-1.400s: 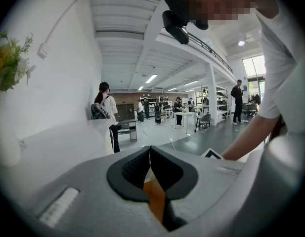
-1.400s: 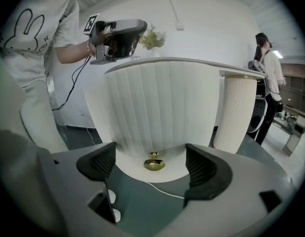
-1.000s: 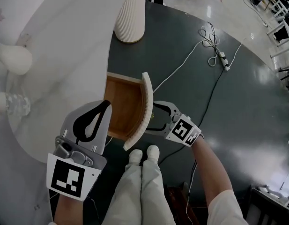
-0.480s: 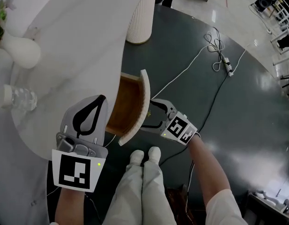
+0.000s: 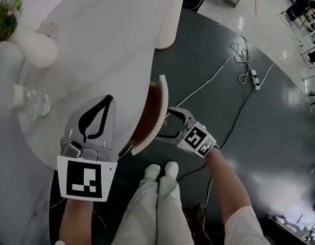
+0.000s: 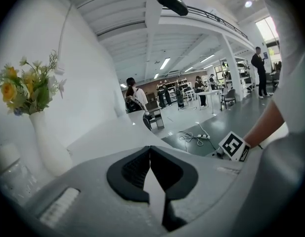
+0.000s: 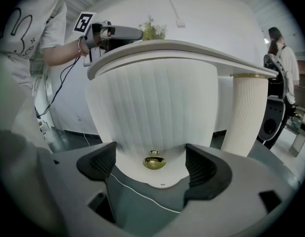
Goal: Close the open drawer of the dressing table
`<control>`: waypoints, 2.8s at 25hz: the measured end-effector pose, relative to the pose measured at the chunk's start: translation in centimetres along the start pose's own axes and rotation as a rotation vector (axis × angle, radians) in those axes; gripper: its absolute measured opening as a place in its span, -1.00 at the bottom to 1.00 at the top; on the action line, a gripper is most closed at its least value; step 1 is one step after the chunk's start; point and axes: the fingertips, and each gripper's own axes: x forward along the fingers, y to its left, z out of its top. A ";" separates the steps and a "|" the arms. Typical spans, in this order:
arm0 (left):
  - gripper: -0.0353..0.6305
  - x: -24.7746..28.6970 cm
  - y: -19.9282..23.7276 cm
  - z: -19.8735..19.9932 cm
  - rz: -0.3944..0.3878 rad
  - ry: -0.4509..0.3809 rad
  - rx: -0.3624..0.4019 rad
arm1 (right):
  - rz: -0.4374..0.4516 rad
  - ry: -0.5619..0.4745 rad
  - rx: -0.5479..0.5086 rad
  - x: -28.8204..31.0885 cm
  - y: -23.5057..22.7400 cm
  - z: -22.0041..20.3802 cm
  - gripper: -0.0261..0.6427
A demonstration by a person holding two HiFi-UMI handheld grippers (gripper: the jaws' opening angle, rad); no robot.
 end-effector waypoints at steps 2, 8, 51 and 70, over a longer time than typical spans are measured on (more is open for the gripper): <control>-0.84 -0.2 0.4 0.0 0.005 -0.004 0.012 | 0.002 -0.005 -0.003 0.2 0.0 0.0 0.39; -0.84 -0.2 1.5 0.5 0.013 -0.007 0.043 | 0.004 -0.018 -0.004 1.0 0.0 0.8 0.39; -0.84 0.2 4.1 -1.6 0.023 0.055 0.121 | -0.005 -0.328 0.042 11.2 -0.7 5.9 0.38; -0.84 -4.3 2.8 1.5 0.046 0.004 0.052 | -0.113 -0.240 0.142 3.4 0.5 7.1 0.37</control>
